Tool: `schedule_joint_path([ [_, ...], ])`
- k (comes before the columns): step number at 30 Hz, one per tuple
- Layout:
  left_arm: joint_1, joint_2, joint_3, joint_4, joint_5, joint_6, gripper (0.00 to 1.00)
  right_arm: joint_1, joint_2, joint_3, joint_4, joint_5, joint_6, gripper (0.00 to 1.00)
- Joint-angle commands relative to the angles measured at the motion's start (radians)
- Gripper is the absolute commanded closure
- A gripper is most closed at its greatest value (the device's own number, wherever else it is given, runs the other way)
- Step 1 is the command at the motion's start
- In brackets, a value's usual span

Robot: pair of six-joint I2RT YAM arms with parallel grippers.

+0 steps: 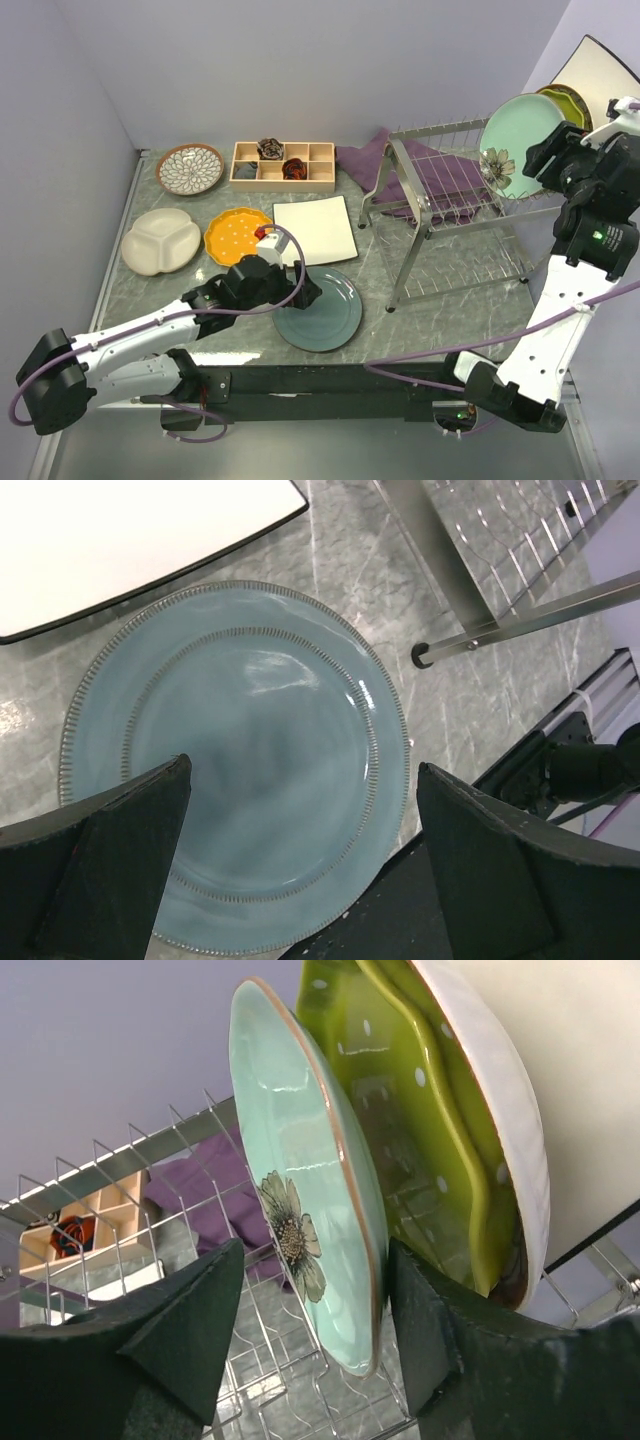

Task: Unload the plates from the dish rack
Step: Unload the plate from the dish rack.

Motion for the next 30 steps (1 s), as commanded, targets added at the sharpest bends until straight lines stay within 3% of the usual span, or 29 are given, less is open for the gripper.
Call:
schedule_joint_path([
  [1,-0.003,-0.039,0.016,0.06,0.021,0.017,0.01,-0.008,0.026,0.019,0.069,-0.116,0.01,0.37],
  [6,-0.003,-0.1,-0.004,0.065,-0.001,0.014,0.01,-0.008,0.031,0.042,0.078,-0.174,-0.007,0.43],
  [14,-0.003,-0.111,-0.008,0.065,0.011,0.014,0.01,-0.008,-0.013,0.026,0.134,-0.308,0.006,0.43],
  [24,-0.005,-0.148,-0.025,0.074,0.027,0.009,0.01,-0.007,-0.001,0.012,0.167,-0.201,-0.019,0.41],
  [30,-0.005,-0.145,-0.021,0.073,0.033,0.011,0.01,0.004,0.017,0.028,0.184,-0.185,-0.086,0.45],
])
